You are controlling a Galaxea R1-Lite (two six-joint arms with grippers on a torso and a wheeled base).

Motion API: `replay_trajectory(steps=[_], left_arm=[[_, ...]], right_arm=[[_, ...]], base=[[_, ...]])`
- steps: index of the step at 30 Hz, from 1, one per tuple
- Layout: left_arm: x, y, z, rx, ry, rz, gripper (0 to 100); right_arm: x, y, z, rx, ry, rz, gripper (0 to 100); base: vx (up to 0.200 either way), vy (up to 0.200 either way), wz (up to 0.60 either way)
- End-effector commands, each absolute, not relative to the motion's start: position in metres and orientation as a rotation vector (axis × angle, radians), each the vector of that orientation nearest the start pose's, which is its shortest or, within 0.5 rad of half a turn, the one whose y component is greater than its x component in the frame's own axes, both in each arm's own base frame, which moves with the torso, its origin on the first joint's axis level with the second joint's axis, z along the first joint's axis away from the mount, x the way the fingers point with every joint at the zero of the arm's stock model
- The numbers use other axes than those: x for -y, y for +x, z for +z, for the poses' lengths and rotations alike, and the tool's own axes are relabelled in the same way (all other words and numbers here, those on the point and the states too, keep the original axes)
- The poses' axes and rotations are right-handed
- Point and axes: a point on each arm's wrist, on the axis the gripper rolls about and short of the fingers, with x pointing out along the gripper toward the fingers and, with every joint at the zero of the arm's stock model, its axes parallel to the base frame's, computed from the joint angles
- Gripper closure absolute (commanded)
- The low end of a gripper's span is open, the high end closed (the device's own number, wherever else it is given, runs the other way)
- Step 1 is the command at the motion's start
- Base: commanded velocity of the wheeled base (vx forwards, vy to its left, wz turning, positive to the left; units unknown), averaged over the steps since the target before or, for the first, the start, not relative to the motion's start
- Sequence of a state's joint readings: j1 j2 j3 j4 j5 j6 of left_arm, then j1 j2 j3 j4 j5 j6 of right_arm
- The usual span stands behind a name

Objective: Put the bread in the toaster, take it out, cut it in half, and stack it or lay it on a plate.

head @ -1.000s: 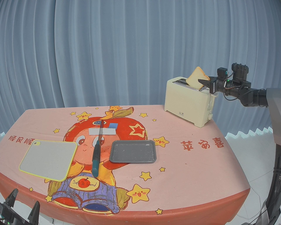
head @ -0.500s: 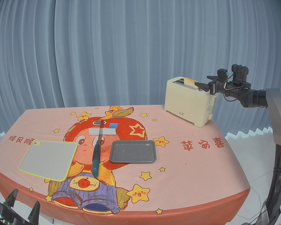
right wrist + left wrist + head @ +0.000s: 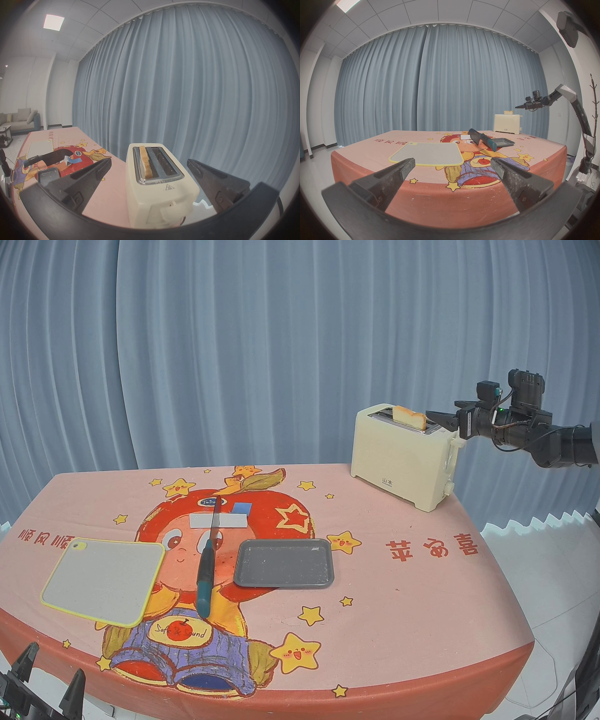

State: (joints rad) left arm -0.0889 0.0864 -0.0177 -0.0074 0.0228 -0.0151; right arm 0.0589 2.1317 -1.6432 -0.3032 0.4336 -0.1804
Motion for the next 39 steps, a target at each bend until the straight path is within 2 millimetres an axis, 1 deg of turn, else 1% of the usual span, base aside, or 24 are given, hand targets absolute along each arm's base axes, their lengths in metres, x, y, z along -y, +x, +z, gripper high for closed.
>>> replay_trajectory(steps=[1,3,6,7,8,10,14,23,27,29,33,35,39], left_arm=[[-0.002,-0.016,0.078,-0.08,-0.011,-0.064,0],[-0.002,-0.016,0.078,-0.08,-0.011,-0.064,0],[-0.002,-0.016,0.078,-0.08,-0.011,-0.065,0],[-0.002,-0.016,0.078,-0.08,-0.011,-0.065,0],[-0.002,-0.016,0.078,-0.08,-0.011,-0.064,0],[-0.002,-0.016,0.078,-0.08,-0.011,-0.065,0],[-0.002,-0.016,0.078,-0.08,-0.011,-0.065,0],[-0.002,-0.016,0.078,-0.08,-0.011,-0.064,0],[-0.002,-0.016,0.078,-0.08,-0.011,-0.065,0],[-0.002,-0.016,0.078,-0.08,-0.012,-0.065,0],[-0.002,-0.016,0.078,-0.08,-0.011,-0.065,0],[-0.002,-0.016,0.078,-0.08,-0.011,-0.064,0],[-0.002,-0.016,0.078,-0.082,-0.011,-0.064,0]], right_arm=[[-0.034,0.411,0.249,-0.107,-0.146,0.472,0],[-0.034,0.407,0.249,-0.114,-0.145,0.47,0],[-0.034,0.392,0.249,-0.144,-0.117,0.423,0],[-0.038,0.388,0.249,-0.154,-0.102,0.41,0],[-0.038,0.388,0.249,-0.154,-0.102,0.41,0],[-0.048,0.37,0.253,-0.178,-0.042,0.389,0],[-0.054,0.354,0.25,-0.204,-0.004,0.404,0],[-0.052,0.327,0.244,-0.245,0.009,0.41,0],[-0.052,0.315,0.251,-0.239,0.072,0.41,0],[-0.055,0.307,0.26,-0.223,0.124,0.415,0],[-0.055,0.3,0.267,-0.214,0.178,0.415,0],[-0.055,0.296,0.266,-0.217,0.184,0.414,0],[-0.052,0.279,0.257,-0.254,0.197,0.419,0]], base=[[0.0,0.0,0.0],[0.0,0.0,0.0],[0.0,0.0,0.0],[0.0,0.0,0.0],[0.0,0.0,0.0],[0.0,0.0,0.0],[0.0,0.0,0.0],[0.0,0.0,0.0],[0.0,0.0,0.0],[0.0,0.0,0.0],[0.0,0.0,0.0],[0.0,0.0,0.0],[0.0,0.0,0.0]])
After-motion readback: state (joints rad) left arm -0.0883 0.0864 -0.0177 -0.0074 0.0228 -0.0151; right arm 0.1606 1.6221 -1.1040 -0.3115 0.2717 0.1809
